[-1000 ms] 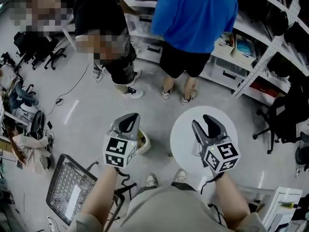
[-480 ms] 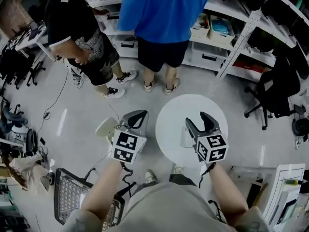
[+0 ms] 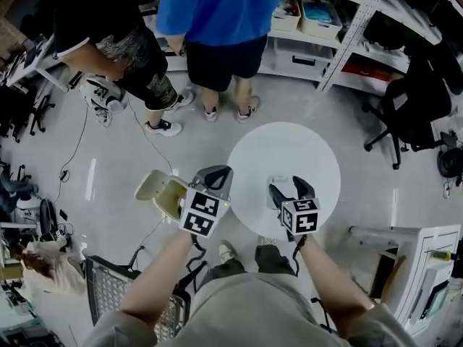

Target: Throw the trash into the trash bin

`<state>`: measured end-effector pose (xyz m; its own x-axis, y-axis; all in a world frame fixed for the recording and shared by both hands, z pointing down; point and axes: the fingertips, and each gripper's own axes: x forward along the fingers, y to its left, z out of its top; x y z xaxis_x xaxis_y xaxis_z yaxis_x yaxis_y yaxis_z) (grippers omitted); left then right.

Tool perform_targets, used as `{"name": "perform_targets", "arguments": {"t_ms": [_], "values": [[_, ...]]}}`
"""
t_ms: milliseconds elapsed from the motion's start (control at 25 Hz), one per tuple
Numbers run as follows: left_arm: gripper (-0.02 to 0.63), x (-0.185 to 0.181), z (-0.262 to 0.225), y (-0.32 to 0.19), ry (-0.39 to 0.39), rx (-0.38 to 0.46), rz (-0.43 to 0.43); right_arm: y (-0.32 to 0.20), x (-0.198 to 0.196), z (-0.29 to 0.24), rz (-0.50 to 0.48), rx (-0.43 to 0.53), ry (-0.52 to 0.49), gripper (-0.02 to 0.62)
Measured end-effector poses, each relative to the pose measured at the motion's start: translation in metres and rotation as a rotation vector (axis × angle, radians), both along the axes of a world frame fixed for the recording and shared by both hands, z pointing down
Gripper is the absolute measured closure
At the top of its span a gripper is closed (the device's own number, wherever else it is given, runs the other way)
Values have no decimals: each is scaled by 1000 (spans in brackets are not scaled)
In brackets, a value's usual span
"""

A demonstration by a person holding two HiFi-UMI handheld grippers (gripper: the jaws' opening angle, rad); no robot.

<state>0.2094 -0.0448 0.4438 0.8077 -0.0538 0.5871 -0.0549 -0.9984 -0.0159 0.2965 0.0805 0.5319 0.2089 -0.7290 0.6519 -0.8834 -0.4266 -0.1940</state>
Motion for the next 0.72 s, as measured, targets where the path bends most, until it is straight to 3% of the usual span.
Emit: {"name": "perform_targets", "arguments": {"t_ms": [360, 560, 720], "values": [[603, -4, 74, 19, -142, -87, 16, 26, -3, 90, 67, -148, -92, 242], [603, -14, 103, 33, -209, -114, 49, 37, -4, 136, 168, -182, -195, 218], [603, -24, 118, 37, -241, -128, 54, 41, -9, 159, 167, -236, -196, 216]]}}
